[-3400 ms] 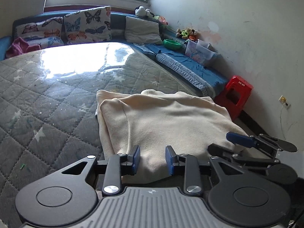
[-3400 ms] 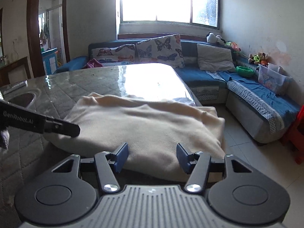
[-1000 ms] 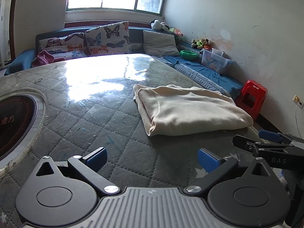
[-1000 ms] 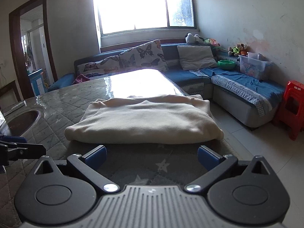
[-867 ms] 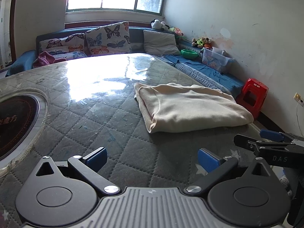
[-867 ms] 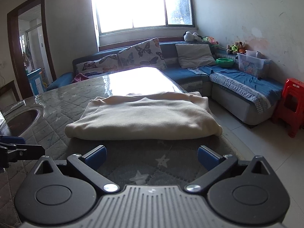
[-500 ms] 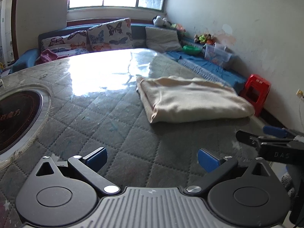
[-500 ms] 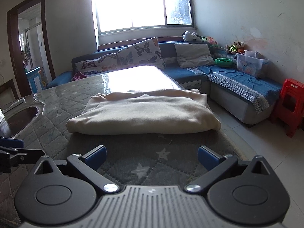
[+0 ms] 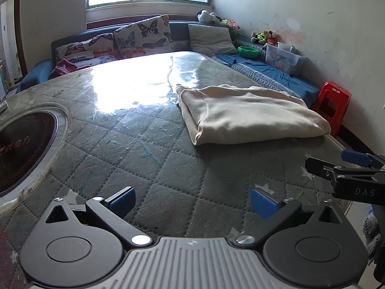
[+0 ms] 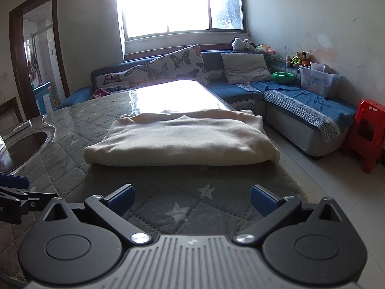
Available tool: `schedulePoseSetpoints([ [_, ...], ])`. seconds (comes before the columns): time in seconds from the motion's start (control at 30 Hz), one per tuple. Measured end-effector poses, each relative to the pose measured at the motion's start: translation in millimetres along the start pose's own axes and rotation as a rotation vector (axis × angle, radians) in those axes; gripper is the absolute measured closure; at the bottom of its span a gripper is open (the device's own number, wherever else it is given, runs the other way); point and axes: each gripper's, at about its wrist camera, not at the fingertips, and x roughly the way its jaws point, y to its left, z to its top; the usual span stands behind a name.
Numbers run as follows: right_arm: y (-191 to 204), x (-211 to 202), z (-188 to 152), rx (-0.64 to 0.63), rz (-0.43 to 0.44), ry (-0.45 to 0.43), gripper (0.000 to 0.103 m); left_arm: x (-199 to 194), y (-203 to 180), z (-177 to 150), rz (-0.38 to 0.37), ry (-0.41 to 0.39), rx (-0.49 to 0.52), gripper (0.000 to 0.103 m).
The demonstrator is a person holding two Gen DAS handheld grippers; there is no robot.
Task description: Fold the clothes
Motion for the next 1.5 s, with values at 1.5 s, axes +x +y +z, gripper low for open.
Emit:
schedulePoseSetpoints([
  [1.5, 8, 18, 9, -0.024, 0.019, 0.025, 0.000, 14, 2, 12, 0.020, 0.037, -0.001, 0.000],
])
